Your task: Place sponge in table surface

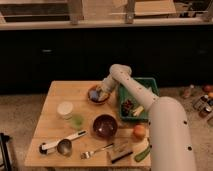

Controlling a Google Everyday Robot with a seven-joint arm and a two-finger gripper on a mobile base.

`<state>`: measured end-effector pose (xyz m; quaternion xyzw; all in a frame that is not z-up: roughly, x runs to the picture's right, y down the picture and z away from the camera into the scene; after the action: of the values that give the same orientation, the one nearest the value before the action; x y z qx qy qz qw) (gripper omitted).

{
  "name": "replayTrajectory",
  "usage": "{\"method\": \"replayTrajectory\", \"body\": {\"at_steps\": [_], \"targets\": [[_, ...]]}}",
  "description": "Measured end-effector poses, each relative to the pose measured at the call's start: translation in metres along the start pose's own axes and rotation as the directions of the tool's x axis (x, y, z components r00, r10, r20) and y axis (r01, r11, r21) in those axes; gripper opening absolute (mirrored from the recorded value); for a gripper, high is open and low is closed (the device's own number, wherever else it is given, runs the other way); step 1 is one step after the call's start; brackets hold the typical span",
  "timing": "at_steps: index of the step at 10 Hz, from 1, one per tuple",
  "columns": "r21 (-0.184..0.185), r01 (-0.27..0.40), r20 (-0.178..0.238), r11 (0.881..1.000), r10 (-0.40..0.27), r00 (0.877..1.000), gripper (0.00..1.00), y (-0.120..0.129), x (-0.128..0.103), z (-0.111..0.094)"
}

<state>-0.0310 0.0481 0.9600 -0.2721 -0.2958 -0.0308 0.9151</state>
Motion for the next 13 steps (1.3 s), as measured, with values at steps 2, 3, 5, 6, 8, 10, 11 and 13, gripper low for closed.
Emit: {"method": "replayTrajectory", "body": {"at_steps": [2, 3, 5, 6, 8, 10, 11, 13], "targets": [[0.011, 0.011, -0.003, 1.000, -0.011, 1.000, 0.00, -0.003, -0.004, -0.006], [0.016, 0.016, -0.005, 1.000, -0.016, 1.000, 0.00, -0.004, -0.005, -0.010], [0.033, 0.031, -0.010, 0.999, -0.031, 0.999, 0.00, -0.008, -0.011, -0.023], [0.039, 0.037, -0.013, 0.999, -0.037, 0.999, 0.00, -0.009, -0.014, -0.028], [0.054, 0.048, -0.019, 0.997, -0.047, 0.999, 0.00, -0.011, -0.018, -0.038], [0.069, 0.061, -0.024, 0.996, -0.060, 0.998, 0.00, -0.014, -0.025, -0.048], [0.078, 0.070, -0.026, 0.995, -0.068, 0.997, 0.00, -0.015, -0.028, -0.054], [0.093, 0.086, -0.030, 0.992, -0.084, 0.996, 0.00, -0.017, -0.036, -0.062]]}}
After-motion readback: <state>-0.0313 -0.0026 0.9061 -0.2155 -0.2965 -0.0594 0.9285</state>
